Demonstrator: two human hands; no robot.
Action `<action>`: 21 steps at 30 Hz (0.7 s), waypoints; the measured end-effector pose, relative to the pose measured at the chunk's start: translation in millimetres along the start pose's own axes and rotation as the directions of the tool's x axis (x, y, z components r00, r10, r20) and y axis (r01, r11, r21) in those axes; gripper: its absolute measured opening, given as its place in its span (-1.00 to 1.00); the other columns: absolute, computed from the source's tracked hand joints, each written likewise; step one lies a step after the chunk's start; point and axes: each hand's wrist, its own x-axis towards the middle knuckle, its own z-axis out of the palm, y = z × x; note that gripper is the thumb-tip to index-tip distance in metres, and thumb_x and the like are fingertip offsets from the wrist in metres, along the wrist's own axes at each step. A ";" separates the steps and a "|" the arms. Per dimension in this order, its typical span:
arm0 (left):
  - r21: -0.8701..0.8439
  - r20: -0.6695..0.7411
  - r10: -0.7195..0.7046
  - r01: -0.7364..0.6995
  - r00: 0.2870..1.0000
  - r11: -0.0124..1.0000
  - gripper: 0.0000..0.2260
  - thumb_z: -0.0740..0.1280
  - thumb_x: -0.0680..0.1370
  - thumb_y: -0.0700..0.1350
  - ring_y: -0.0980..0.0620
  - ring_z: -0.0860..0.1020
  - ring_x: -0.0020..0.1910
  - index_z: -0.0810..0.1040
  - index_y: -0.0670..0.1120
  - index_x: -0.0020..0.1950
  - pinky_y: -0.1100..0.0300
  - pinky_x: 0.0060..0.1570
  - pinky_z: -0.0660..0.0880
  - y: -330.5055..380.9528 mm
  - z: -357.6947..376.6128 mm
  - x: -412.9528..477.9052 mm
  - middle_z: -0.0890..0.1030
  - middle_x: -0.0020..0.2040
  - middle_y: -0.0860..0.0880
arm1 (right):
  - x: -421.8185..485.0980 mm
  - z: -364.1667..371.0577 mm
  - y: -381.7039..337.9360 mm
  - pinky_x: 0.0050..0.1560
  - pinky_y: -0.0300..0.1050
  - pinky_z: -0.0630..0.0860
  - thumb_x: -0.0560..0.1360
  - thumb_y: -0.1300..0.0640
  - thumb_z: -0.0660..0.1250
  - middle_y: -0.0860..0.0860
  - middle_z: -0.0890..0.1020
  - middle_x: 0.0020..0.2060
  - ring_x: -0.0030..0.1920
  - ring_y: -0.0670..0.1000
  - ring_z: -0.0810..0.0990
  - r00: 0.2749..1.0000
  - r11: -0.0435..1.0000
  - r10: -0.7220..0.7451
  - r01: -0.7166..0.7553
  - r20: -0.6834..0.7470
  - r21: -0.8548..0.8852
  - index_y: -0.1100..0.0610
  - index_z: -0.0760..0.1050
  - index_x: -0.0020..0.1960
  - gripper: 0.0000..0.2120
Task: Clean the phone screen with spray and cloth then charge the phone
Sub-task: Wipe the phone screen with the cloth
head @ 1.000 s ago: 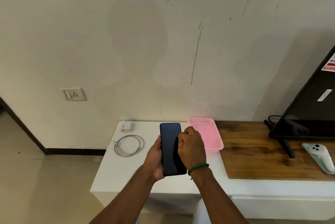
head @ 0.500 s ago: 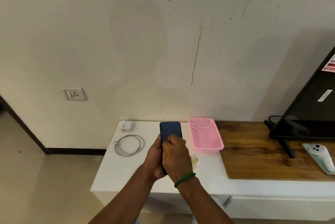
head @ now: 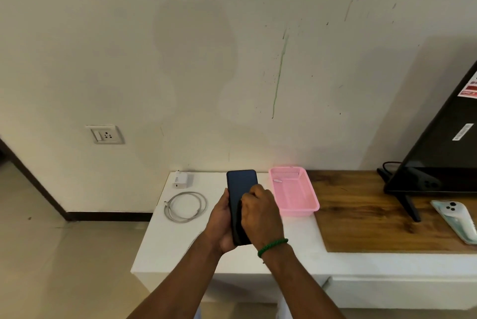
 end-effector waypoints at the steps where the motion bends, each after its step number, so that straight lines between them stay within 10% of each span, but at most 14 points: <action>1: 0.000 -0.006 -0.002 0.002 1.000 1.000 -0.48 0.19 0.50 0.29 -0.15 0.65 0.01 0.66 -0.05 0.15 -0.06 0.03 0.56 0.5 0.3 0.8 0.66 0.08 -0.15 | 3.6 -1.3 4.7 -0.31 -0.12 0.43 0.44 0.31 0.28 0.16 0.55 -0.22 -0.27 0.13 0.50 1.000 1.000 0.006 -0.006 -0.010 -0.007 0.27 0.51 -0.27 -0.88; 7: 0.036 -0.042 -0.009 0.011 0.999 0.999 -0.40 0.08 0.54 0.35 -0.19 0.58 0.09 0.60 -0.06 0.24 -0.22 0.30 0.36 -2.9 1.0 7.0 0.62 0.17 -0.18 | 9.5 -5.2 24.1 -0.18 -0.09 0.56 0.51 0.24 0.28 0.15 0.58 -0.17 -0.22 0.08 0.53 0.996 0.998 0.062 -0.062 -0.069 -0.002 0.26 0.56 -0.18 -0.86; 21: -0.027 -0.020 -0.009 0.009 1.000 1.000 -0.46 0.15 0.54 0.31 -0.13 0.65 -0.02 0.65 -0.07 0.17 0.00 -0.01 0.56 -1.0 2.2 4.6 0.66 0.05 -0.14 | -3.6 -1.9 -0.5 -0.28 -0.14 0.53 0.46 0.24 0.34 0.14 0.58 -0.20 -0.26 0.10 0.53 0.999 0.999 -0.024 0.023 -0.027 -0.035 0.26 0.56 -0.22 -0.89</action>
